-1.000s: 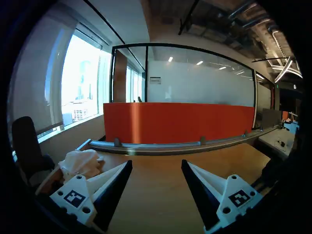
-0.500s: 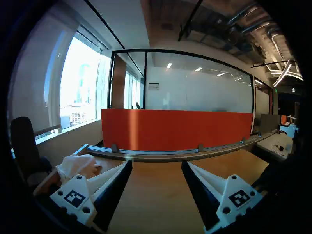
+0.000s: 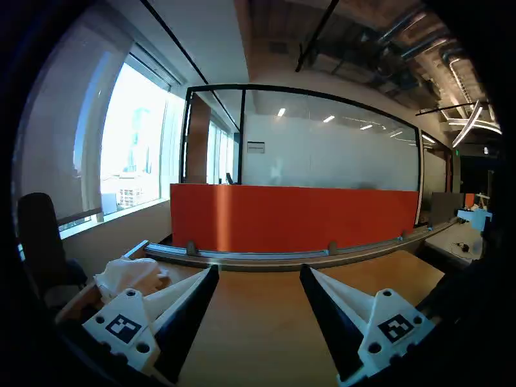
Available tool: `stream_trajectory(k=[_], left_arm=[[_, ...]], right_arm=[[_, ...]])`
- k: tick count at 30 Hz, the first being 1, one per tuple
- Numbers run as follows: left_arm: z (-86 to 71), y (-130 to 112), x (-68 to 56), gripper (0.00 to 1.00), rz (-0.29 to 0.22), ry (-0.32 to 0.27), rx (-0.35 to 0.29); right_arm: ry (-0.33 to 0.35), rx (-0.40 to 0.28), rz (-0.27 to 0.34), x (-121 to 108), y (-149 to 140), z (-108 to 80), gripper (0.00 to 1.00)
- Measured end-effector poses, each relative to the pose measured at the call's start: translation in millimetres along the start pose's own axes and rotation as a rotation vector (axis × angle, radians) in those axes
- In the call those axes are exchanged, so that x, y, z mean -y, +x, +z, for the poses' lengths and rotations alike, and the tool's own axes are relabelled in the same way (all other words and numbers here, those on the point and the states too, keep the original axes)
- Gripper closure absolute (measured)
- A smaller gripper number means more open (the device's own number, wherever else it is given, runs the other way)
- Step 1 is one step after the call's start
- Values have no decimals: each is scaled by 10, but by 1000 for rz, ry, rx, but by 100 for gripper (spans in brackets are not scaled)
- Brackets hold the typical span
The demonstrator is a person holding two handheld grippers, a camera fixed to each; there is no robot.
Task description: Fold towel
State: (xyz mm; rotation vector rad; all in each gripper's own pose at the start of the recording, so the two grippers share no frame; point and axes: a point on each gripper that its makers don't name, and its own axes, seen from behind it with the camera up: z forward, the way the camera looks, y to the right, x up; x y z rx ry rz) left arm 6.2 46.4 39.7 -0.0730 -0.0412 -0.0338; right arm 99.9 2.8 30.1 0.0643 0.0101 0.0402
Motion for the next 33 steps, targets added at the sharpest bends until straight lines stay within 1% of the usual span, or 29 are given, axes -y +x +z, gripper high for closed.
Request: stream_trajectory(k=[9, 18, 24, 27, 33], left_arm=[[-19, -85, 30, 7, 0, 1, -1], [-22, -265, 62, 7, 9, 3, -6], [-38, -375, 122, 7, 35, 14, -23], [-51, -452, 138, 7, 44, 15, -36], [-93, -706, 190, 7, 49, 26, -47]], right_arm=[[-3, -4, -17, 165, 45, 29, 7], [23, 15, -33, 378, 7, 41, 7], [44, 21, -42, 540, -2, 16, 7], [50, 19, -42, 596, 1, -11, 7], [43, 20, -28, 659, -100, -50, 7]])
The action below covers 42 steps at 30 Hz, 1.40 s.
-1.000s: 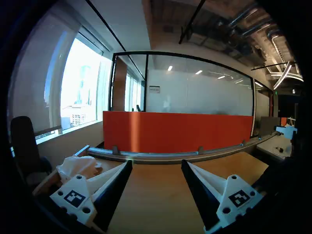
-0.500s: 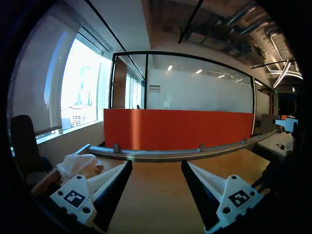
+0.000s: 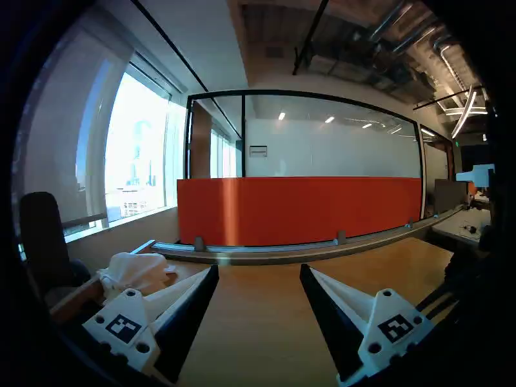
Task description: Fold towel
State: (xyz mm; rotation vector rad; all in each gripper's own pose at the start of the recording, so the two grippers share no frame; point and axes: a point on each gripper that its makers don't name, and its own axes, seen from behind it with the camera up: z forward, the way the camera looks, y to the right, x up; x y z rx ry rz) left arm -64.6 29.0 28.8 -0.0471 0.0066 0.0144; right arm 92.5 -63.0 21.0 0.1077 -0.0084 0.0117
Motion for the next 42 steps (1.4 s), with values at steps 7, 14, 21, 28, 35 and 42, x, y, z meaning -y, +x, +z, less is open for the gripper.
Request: stream_trajectory(k=[7, 14, 21, 28, 35, 42], left_arm=[[-61, -370, 48, 7, -4, 8, -8], [-96, -742, 128, 7, -16, 20, -17], [-97, -1007, 213, 7, -15, 36, -34], [-141, -1220, 364, 7, -35, 68, -42], [-152, -1286, 426, 7, -47, 75, -61], [-126, -1377, 439, 7, -50, 80, -53]], right_arm=[[-14, -13, 10, 33, -185, -49, 7], [-24, -19, -10, 74, -439, -75, 7], [-9, -25, -16, 160, -609, -65, 7], [8, -35, -31, 239, -680, -48, 7], [24, -49, -39, 291, -709, -46, 7], [29, -51, -41, 279, -734, -54, 7]])
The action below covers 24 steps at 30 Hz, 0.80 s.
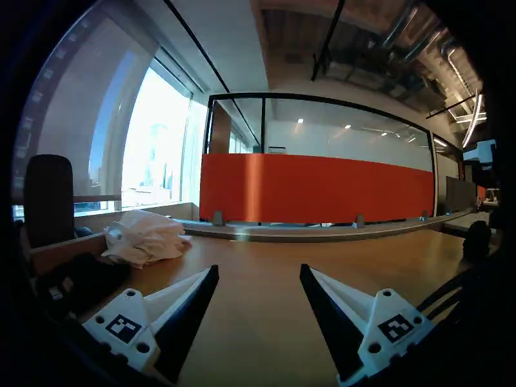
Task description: Fold towel
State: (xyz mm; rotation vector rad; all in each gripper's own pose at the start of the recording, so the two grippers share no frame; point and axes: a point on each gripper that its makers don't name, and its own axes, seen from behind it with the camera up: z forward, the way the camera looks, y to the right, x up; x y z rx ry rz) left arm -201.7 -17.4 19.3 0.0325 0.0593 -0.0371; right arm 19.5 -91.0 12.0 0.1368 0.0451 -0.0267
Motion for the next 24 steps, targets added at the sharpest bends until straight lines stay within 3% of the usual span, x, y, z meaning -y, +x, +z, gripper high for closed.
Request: stream_trajectory(k=[11, 24], left_arm=[[26, -48, -18, 7, 37, 4, 13], [11, -41, -84, 7, 43, -10, 13]], right_arm=[[-2, 7, 7, -42, -57, 25, 7], [-8, 9, 13, -153, -125, 40, 7]])
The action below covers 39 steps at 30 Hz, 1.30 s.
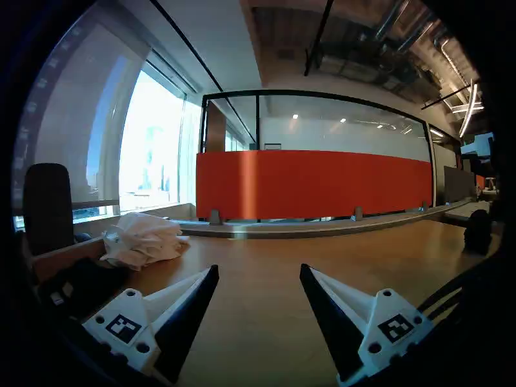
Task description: Fold towel
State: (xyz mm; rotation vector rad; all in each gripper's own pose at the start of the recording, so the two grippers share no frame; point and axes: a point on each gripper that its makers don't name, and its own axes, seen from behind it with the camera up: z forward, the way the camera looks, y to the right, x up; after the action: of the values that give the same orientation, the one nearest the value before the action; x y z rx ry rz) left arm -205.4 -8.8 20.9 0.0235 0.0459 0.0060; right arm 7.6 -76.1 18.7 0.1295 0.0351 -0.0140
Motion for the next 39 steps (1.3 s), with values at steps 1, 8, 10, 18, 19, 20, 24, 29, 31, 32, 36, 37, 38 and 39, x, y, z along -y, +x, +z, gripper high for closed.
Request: stream_trajectory(k=[1, 8, 10, 18, 19, 20, 24, 29, 31, 32, 36, 37, 38, 39], left_arm=[[1, 0, 1, 6, 0, 0, 0], [6, -6, 1, 7, 2, 0, 0], [7, -6, 0, 6, 2, 0, 0], [2, -8, 5, 7, 2, 0, 0], [2, -8, 5, 7, 2, 0, 0], [2, -9, 5, 7, 2, 0, 0], [2, -10, 3, 6, 2, 0, 0], [3, -8, 1, 7, 2, 0, 0], [3, -7, 2, 6, 2, 0, 0], [3, -8, 3, 7, 2, 0, 0], [3, -6, -1, 7, 2, 1, 0], [3, -6, -2, 7, 2, 0, 0], [3, -5, -2, 7, 2, 0, 0], [3, -5, -3, 6, 2, 0, 0]], right_arm=[[-2, -1, -3, -20, -6, -3, 7], [-21, 1, -23, -152, -158, -29, 7], [-28, 6, -24, -185, -237, -50, 7], [-53, 12, -22, -340, -528, -120, 7], [-58, 8, -19, -369, -561, -125, 7], [-63, 5, -16, -394, -590, -129, 7], [-78, -5, -12, -494, -736, -147, 7], [-105, -6, 6, -639, -935, -172, 7], [-109, -4, 22, -672, -1021, -181, 7], [-109, -3, 30, -682, -1062, -184, 7], [-110, 2, 57, -730, -1228, -188, 7], [-116, 4, 65, -755, -1269, -187, 7], [-121, 5, 71, -777, -1305, -186, 7], [-127, 7, 77, -800, -1339, -185, 7]])
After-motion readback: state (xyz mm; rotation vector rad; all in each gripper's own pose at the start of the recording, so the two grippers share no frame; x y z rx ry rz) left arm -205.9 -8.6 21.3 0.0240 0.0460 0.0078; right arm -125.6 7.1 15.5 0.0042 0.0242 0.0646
